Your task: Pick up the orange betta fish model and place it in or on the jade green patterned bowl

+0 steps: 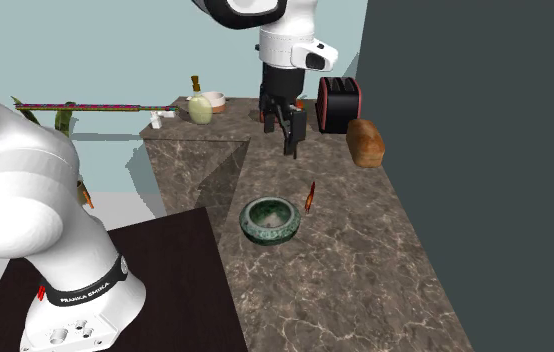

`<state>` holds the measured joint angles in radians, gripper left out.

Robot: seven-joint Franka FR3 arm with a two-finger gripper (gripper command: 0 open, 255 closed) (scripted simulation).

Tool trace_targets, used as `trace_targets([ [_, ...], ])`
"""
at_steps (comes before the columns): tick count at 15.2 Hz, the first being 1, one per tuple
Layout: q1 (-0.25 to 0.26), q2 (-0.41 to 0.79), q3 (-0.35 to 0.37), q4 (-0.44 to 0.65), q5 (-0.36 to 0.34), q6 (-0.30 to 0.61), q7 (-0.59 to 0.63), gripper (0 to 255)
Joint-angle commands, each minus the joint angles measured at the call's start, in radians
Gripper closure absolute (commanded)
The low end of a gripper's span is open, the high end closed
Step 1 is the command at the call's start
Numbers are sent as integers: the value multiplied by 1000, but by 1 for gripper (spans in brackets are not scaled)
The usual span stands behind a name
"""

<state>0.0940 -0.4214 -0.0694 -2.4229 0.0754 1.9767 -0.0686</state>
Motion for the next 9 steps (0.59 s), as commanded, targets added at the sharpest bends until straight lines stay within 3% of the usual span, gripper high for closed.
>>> trace_targets([
  [1,17,79,0,19,0,56,-47,0],
  [9,70,385,20,135,-1,227,-214,0],
])
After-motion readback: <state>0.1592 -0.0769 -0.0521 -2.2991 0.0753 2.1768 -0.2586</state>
